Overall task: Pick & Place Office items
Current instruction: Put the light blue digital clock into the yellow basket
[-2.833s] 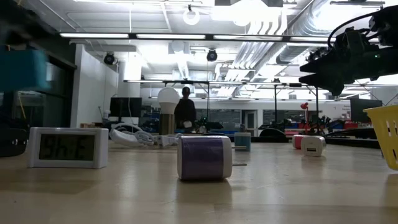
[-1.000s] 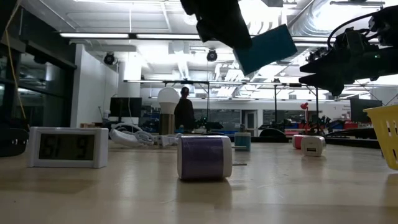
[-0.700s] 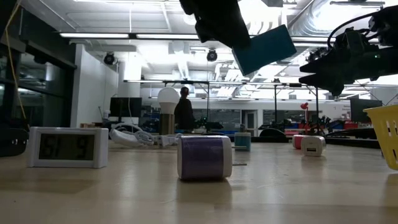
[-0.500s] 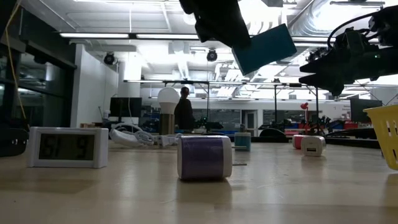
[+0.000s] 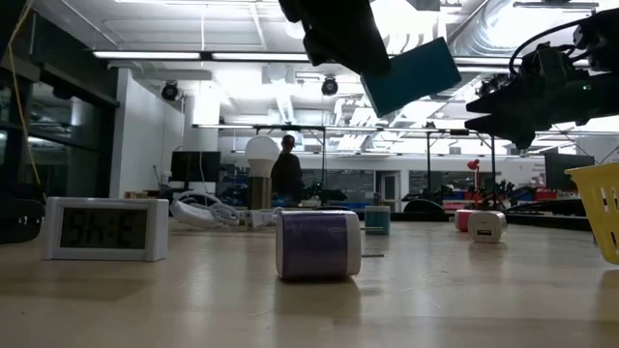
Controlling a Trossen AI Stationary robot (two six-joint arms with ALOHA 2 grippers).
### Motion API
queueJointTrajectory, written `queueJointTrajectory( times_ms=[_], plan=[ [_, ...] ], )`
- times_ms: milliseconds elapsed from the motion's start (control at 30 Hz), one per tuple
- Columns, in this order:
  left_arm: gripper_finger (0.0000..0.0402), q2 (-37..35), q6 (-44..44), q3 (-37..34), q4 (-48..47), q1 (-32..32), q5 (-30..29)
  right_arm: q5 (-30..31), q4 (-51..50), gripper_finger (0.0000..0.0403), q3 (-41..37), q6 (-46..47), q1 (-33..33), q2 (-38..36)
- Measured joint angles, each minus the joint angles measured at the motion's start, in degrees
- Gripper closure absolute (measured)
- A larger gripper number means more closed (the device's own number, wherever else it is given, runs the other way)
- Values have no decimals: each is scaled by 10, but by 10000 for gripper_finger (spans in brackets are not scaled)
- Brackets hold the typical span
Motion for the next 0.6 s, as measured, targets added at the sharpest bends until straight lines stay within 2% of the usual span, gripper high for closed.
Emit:
queueJointTrajectory(
  times_ms=[100,300,433,600],
  plan=[
    [357,0,0,0,0,0,0,-1,0,170,0,4,0,0],
    [357,0,0,0,0,0,0,4,1,170,0,92,0,0],
    [357,0,0,0,0,0,0,25,-1,170,0,107,0,0],
    [357,0,0,0,0,0,0,21,-4,170,0,147,0,0]
  ],
)
